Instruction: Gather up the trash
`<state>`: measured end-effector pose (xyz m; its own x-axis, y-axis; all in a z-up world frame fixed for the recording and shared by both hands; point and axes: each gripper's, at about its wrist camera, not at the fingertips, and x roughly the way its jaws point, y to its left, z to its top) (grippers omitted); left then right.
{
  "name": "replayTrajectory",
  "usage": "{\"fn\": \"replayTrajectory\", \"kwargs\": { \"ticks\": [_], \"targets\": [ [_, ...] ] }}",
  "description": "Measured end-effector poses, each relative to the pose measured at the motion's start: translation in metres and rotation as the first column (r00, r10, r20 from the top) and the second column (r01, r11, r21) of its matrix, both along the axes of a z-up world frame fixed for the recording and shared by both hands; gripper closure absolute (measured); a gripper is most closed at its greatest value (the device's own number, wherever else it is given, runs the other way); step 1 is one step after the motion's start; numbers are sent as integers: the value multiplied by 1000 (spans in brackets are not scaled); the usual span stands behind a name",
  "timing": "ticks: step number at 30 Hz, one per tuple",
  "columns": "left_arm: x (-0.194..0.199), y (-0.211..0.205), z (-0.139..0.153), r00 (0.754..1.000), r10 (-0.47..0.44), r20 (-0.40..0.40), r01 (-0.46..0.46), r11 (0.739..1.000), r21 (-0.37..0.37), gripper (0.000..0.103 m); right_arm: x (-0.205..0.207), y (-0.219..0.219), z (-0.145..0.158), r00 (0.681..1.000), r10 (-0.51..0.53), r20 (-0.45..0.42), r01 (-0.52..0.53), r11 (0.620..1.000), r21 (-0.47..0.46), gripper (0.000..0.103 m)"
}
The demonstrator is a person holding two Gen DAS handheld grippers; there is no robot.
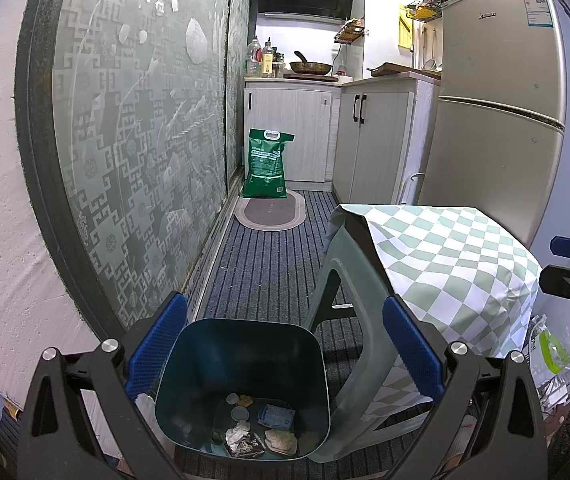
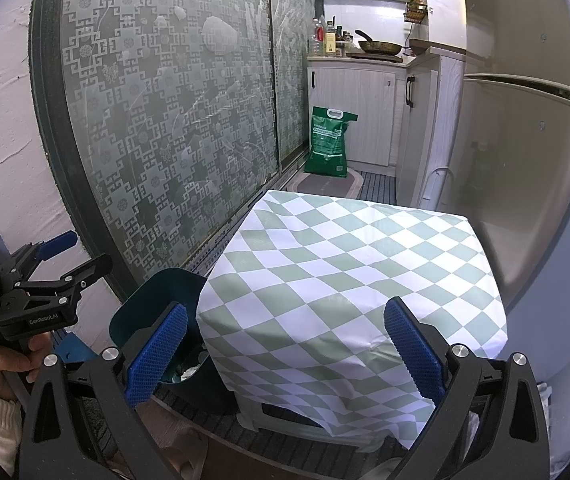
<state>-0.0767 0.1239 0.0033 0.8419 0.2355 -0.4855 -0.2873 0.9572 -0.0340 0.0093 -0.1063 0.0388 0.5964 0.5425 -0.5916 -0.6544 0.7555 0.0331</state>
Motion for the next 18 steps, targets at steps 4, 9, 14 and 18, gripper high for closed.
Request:
{"fn": "replayTrajectory", "kwargs": {
  "ticks": [4,9,14,18],
  "targets": [
    [0,0,0,1000,1,0,-1,1000,0,3,0,0,0,1000,1,0,-1,1000,-1,3],
    [0,0,0,1000,-1,0,1,1000,1,3,0,0,0,1000,0,0,0,1000,-1,3],
    [0,0,0,1000,-1,1,1,1000,-1,3,0,0,-1,1000,1,1,-1,1000,-3,3],
    [0,-1,0,1000,0,1,0,1000,1,3,-1,1,-1,1000,0,0,0,1000,-3,3]
  ]
}}
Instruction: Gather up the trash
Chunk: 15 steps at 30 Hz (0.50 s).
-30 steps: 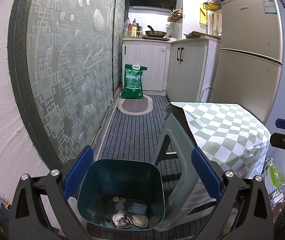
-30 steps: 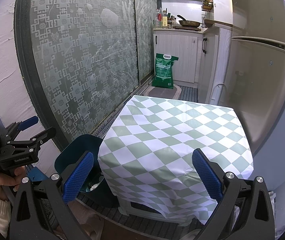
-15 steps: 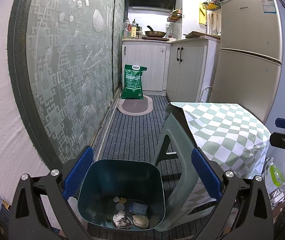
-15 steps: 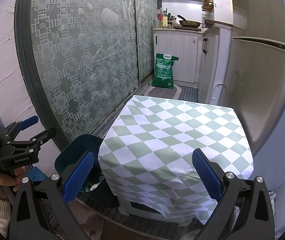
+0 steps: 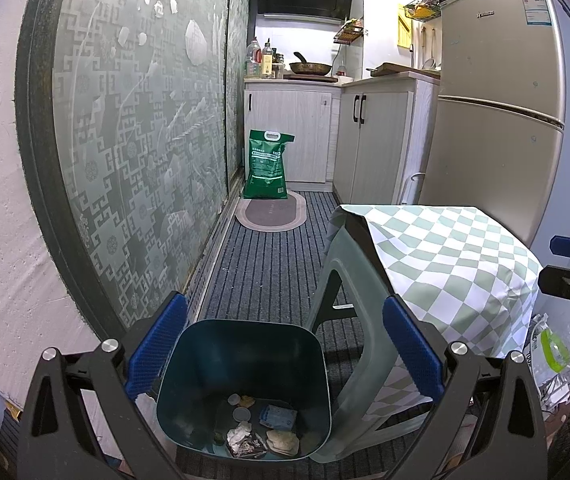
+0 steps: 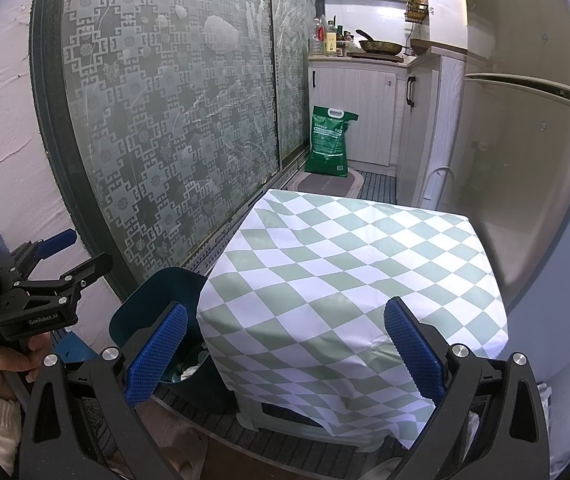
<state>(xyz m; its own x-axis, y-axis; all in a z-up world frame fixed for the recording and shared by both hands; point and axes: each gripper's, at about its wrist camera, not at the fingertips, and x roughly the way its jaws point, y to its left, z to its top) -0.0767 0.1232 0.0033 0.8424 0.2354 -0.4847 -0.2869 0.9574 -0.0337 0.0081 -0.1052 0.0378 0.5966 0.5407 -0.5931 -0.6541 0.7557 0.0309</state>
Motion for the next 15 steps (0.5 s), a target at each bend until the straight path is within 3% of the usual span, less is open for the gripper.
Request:
{"fn": "replayTrajectory", "kwargs": {
  "ticks": [15],
  "targets": [
    [0,0,0,1000,-3,1,3,1000,2,3,0,0,0,1000,1,-1,-1,1000,-1,3]
  ]
}}
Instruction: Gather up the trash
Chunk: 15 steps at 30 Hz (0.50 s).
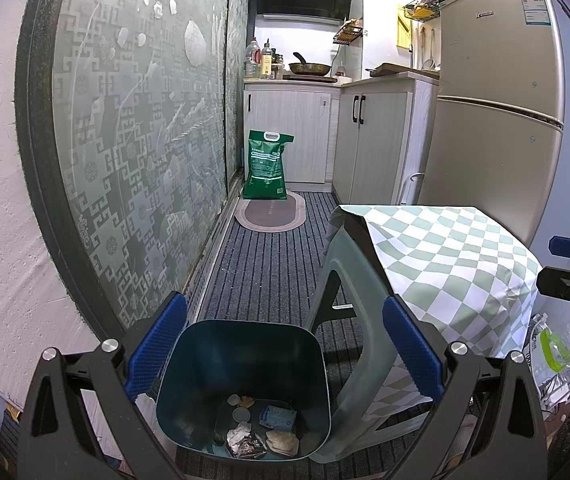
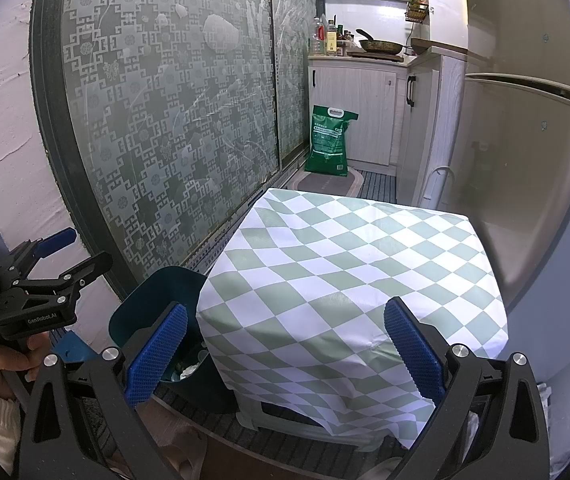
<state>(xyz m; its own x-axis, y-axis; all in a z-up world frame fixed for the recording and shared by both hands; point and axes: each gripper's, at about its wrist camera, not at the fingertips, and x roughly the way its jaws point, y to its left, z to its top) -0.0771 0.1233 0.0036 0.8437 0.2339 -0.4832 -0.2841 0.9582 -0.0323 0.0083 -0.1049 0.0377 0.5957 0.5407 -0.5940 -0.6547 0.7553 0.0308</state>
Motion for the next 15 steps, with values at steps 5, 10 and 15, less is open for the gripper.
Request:
{"fn": "replayTrajectory", "kwargs": {
  "ticks": [5,10,15],
  "targets": [
    [0,0,0,1000,0,-1,0,1000,0,3,0,0,0,1000,0,-1,0,1000,0,3],
    [1,0,1,1000,-2,-5,2,1000,-4,3,1,0,0,1000,0,0,0,1000,0,3],
    [-1,3,0,1000,3,-2,-3,1000,-12,3,1,0,0,1000,-1,0,1,1000,0,3]
  ]
}}
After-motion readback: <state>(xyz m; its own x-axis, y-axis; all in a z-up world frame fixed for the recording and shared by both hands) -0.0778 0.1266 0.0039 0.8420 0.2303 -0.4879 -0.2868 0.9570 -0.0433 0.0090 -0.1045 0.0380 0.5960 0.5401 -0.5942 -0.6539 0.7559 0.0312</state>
